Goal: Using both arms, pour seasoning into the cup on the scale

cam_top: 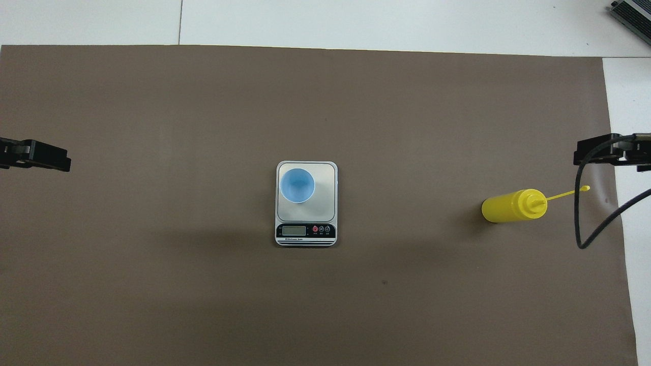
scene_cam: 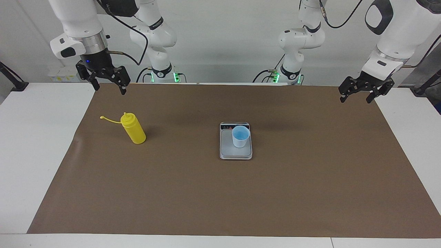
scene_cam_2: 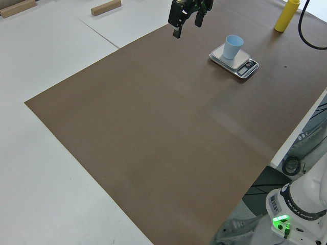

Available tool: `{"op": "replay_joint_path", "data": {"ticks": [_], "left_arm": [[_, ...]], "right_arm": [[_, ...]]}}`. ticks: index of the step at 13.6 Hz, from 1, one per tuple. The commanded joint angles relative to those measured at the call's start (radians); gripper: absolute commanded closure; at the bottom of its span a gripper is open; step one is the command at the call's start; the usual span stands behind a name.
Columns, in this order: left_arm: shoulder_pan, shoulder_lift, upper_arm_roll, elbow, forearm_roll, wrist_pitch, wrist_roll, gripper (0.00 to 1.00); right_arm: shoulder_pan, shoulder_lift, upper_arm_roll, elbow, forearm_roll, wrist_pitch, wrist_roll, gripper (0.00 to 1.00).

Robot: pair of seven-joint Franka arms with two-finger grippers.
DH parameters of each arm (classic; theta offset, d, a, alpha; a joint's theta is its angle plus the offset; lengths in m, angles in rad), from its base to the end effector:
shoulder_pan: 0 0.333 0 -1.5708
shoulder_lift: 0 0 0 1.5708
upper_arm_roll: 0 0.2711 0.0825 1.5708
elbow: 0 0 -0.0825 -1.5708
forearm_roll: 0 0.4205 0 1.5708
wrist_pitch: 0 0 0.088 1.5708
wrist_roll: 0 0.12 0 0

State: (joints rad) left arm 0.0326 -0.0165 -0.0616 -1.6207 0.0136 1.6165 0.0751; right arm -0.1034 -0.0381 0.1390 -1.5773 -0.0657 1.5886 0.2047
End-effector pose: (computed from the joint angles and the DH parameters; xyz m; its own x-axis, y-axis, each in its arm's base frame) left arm 0.5903 -0.0158 0.5549 0.9945 -0.1045 0.0111 -0.1043 -0.9944 -0.0155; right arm 0.5836 0.0143 0.5874 0.9841 -0.1665 0.0624 -0.1702 -0.9836 0.0594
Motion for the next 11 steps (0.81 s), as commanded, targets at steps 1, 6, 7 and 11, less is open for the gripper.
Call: {"op": "replay_joint_path", "data": {"ticks": [1,6,7,11], "left_arm": [[-0.002,-0.028,0.006,-0.028,-0.017,-0.003,-0.001,0.00],[-0.002,-0.028,0.008,-0.027,-0.017,-0.003,-0.001,0.00],[-0.002,-0.028,0.008,-0.028,-0.017,-0.003,-0.001,0.00],[-0.002,-0.028,0.006,-0.027,-0.017,-0.003,-0.001,0.00]], "right_arm": [[0.028,0.006,0.013,0.002,-0.008,-0.024,0.048,0.00],[0.028,-0.034,0.013,-0.084,-0.006,0.034,0.064,0.00],[0.028,-0.039,0.013,-0.092,-0.006,0.034,0.064,0.00],[0.005,-0.062,0.002,-0.101,0.061,0.017,0.045,0.00]]}}
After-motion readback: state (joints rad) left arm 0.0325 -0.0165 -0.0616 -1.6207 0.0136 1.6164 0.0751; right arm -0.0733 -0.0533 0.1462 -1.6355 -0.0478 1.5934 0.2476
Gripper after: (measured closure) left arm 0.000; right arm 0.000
